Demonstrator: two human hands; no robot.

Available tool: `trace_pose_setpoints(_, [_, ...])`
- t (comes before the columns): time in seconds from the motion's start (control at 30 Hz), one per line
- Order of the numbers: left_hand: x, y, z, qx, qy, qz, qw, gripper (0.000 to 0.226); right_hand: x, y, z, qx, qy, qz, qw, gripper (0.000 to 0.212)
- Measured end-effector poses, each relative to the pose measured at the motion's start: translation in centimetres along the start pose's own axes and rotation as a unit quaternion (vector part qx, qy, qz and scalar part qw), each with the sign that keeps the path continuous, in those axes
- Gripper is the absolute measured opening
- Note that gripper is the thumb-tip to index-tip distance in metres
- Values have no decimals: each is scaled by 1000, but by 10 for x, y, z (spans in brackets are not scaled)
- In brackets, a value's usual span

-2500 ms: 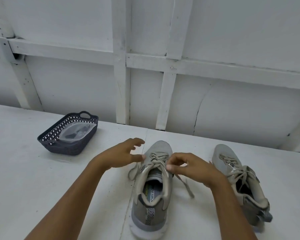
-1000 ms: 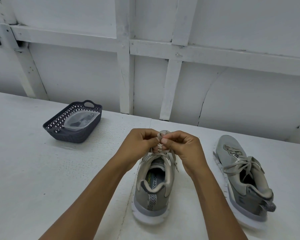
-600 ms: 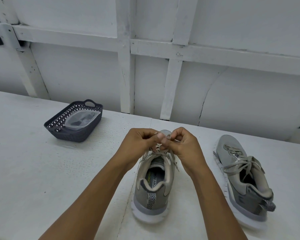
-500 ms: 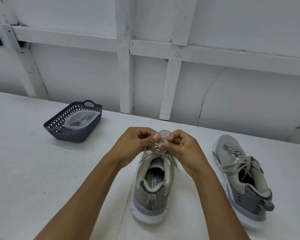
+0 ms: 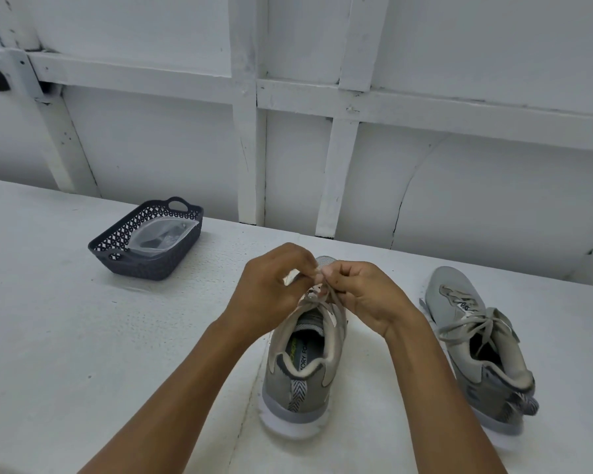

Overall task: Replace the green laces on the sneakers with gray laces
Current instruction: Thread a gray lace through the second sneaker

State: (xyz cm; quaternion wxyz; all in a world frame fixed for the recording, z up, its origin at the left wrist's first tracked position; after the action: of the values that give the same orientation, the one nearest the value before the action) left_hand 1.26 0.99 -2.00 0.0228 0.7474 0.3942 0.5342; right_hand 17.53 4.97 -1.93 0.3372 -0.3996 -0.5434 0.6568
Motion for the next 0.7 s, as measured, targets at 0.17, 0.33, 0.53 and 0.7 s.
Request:
trace_pose_setpoints(0.17, [-12,-4,-6,-232,-16,-220,947,13,-1,6,3,18,23,10,1000,14])
trace_pose_setpoints(0.33, [-17,0,0,-86,-40,-170,981,12,-6,1,1,-67,32,-20,997,10])
trace_pose_setpoints(0.53, [-6,10,0,69,-54,-30,996,8,-12,1,-2,26,31,1,999,9])
trace_pose_setpoints(0.7, [-11,7,-6,-97,-13,-166,981,16,-3,14,-10,165,123,42,978,5])
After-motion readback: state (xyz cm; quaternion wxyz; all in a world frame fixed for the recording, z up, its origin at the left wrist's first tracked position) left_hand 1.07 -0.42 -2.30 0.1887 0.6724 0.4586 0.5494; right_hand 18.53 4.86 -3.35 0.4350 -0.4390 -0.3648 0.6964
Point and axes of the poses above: each hand's wrist, its own x-axis towards the middle knuckle, its own z-axis out of the palm, y = z × x, the point moved 2 cm from there along x, towards the middle knuckle, and after that the axes turned 3 degrees about z, right-handed, at the moved point
